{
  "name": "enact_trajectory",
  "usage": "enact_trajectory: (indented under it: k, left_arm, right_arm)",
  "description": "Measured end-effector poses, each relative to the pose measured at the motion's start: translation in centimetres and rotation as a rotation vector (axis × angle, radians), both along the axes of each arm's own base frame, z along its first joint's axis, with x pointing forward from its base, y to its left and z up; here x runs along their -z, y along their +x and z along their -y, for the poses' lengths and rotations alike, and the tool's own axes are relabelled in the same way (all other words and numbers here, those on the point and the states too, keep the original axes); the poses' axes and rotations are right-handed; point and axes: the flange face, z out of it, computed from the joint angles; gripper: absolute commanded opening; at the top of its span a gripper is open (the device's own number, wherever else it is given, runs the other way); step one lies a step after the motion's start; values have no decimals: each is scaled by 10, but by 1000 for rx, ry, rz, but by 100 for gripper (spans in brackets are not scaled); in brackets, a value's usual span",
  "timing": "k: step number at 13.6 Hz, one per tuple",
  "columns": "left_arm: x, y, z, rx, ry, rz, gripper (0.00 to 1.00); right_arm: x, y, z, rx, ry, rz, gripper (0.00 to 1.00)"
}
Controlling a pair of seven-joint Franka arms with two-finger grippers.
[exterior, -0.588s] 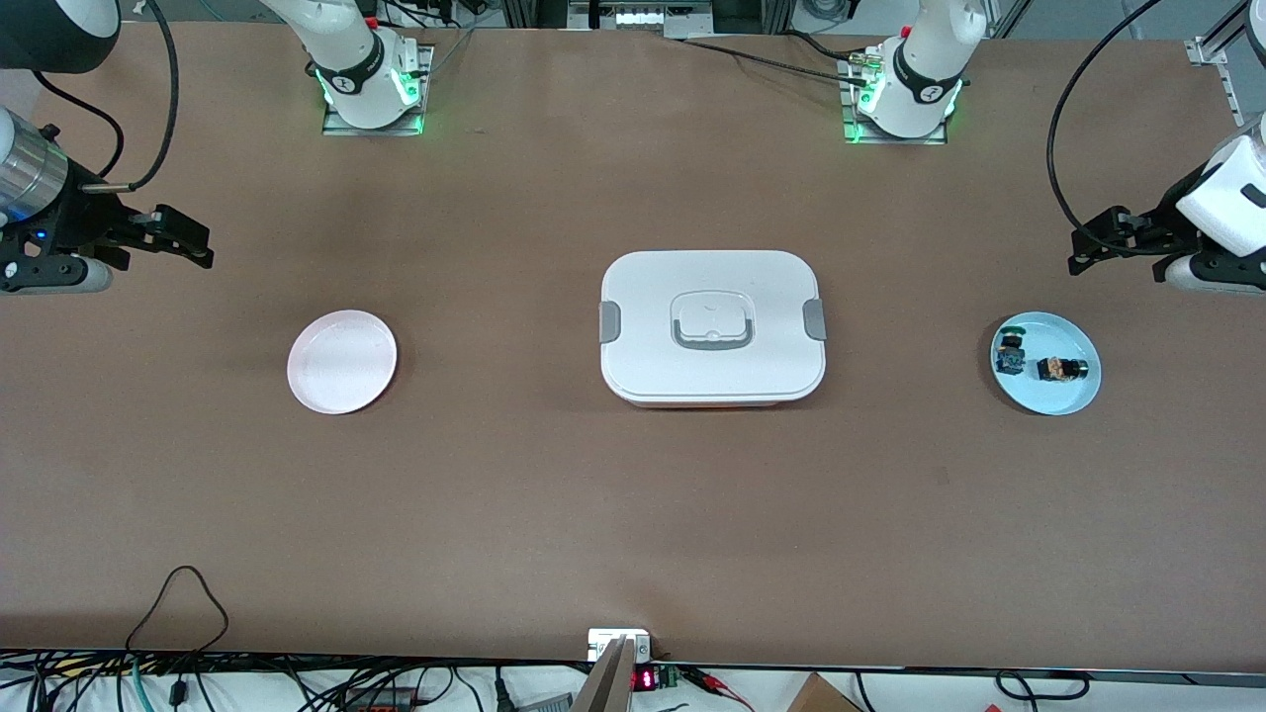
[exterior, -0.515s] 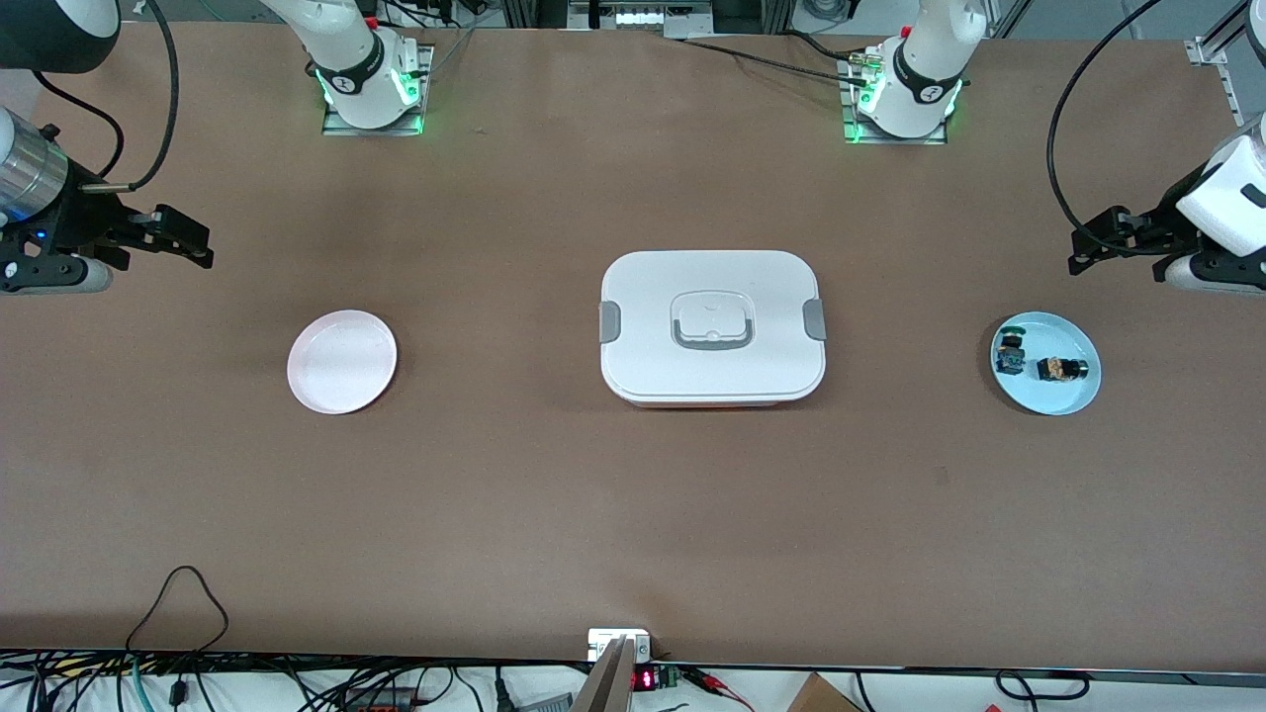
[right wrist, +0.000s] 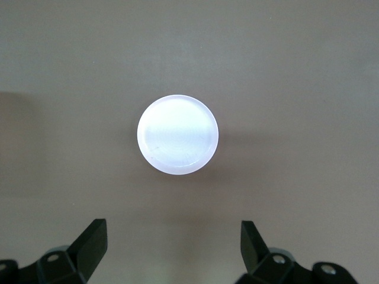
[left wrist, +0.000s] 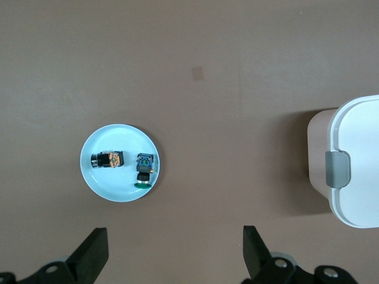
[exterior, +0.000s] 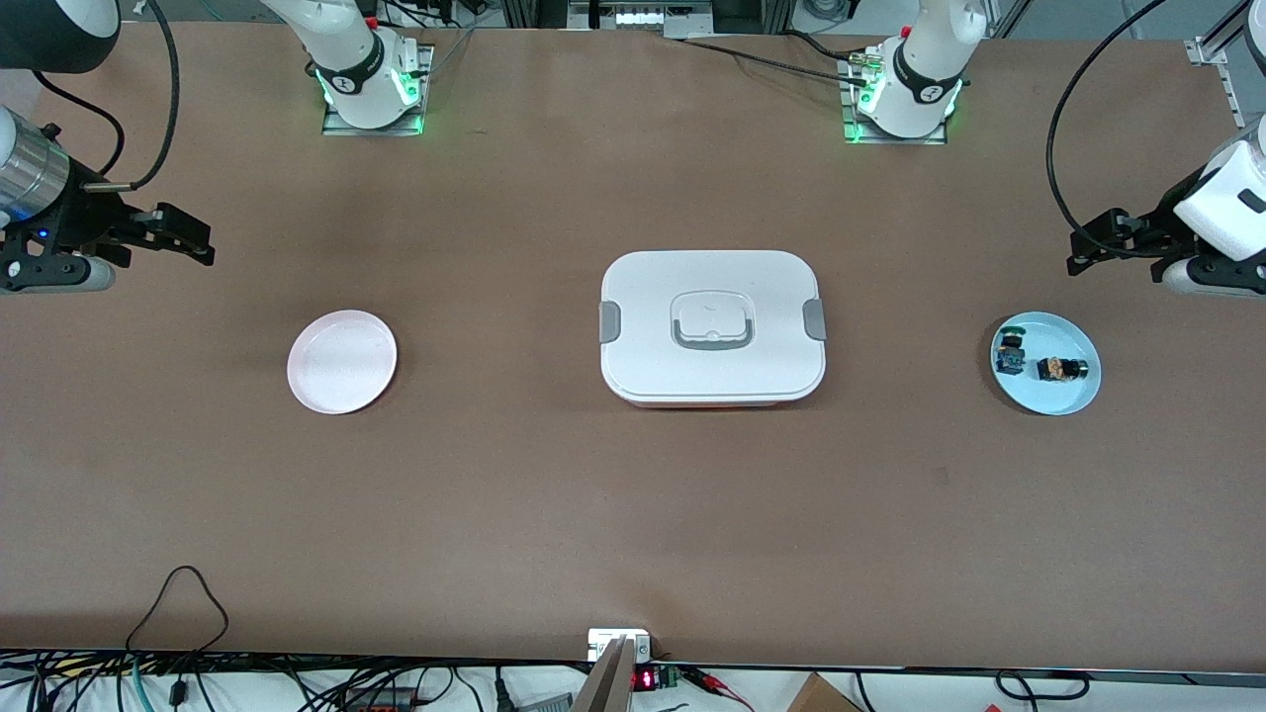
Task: Transfer orange switch to right arm and place
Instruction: 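Move the left gripper down toward the orange switch on the blue plate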
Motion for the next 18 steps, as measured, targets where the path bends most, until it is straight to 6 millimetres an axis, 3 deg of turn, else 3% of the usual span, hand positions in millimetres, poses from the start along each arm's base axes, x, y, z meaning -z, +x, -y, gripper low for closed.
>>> enact_trajectory:
  k: [8,13,16,18]
  left_arm:
    - [8,-5,3,7,6,-73,100]
    - [12,-4,9,48,110,-99,100]
    - [23,10,0,33,118,-115,100]
    - [43,22,-21,-1,119,-150,100]
  right_arm:
    - [0,0,0,0,0,-1,100]
    - [0,0,0,0,0,-1,100]
    - [0,0,0,0,0,-1,100]
    - [0,0,0,-1,0,-1,100]
